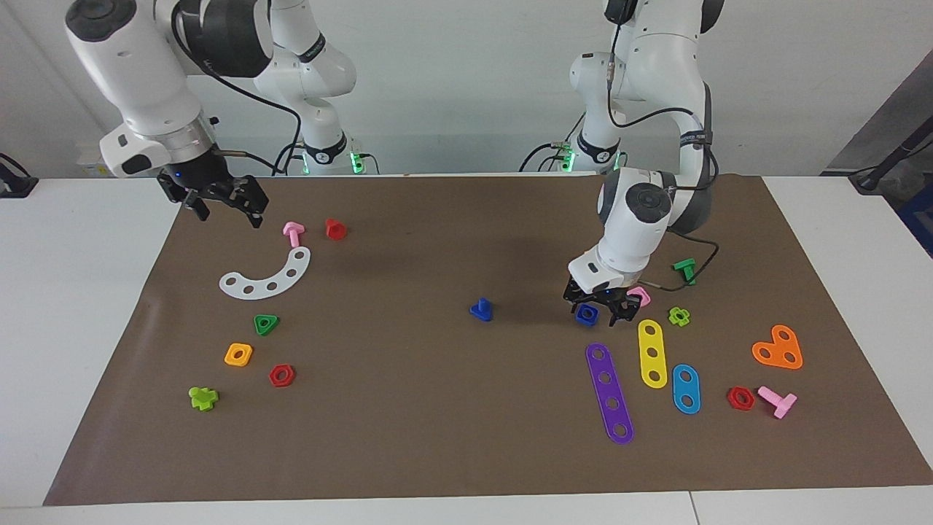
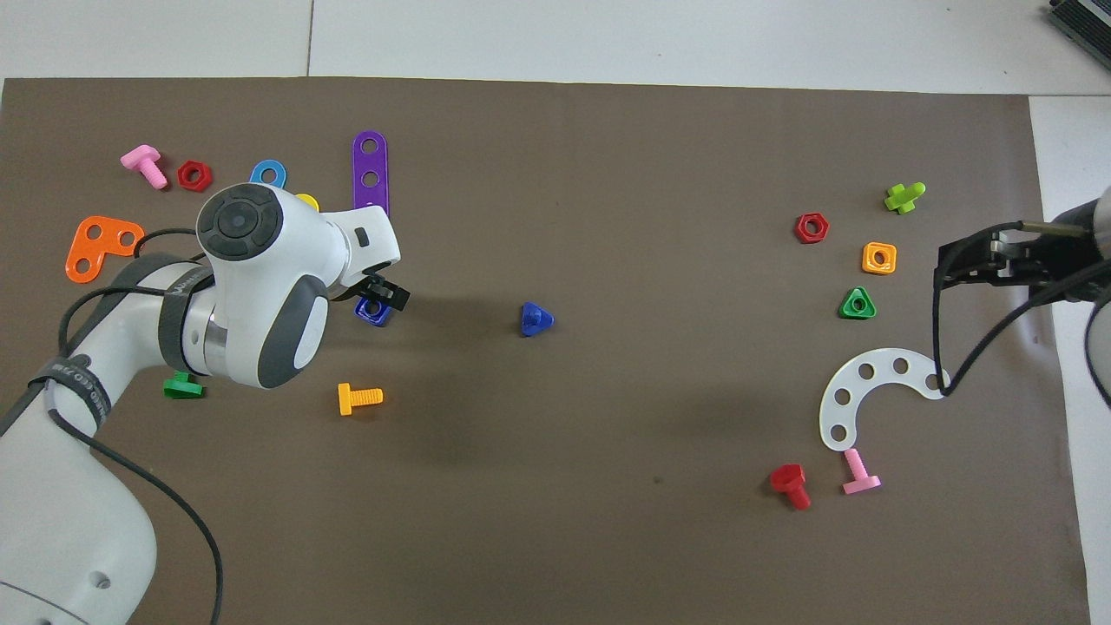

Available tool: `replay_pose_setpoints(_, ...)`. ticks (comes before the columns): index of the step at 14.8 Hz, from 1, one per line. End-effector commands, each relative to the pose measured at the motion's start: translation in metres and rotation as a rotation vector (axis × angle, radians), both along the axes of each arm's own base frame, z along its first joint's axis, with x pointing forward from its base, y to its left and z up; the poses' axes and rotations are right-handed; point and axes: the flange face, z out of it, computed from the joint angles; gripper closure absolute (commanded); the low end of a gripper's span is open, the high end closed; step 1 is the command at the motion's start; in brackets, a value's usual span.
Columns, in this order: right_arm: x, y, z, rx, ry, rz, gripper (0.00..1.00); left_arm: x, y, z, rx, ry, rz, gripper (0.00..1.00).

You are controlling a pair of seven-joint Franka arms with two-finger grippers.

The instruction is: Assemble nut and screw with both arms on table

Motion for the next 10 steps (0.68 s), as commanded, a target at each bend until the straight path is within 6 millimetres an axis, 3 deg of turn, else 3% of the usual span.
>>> replay_pose_setpoints(1,-0.010,-0.006,0.019,0.006,-0.017,0.020,0.00,-0.013,0.003,-0.013,-0.003,-0.017,-0.023,0.14)
replay_pose_setpoints(4,-0.009,0.003,0.047,-0.028,-0.046,0.038,0.00,-0.020,0.006,-0.025,0.004,0.000,-0.026,0.18)
replay_pose_setpoints(10,-0.008,0.010,0.046,-0.016,-0.059,0.024,0.00,-0.025,-0.001,-0.027,0.011,0.016,-0.069,0.23)
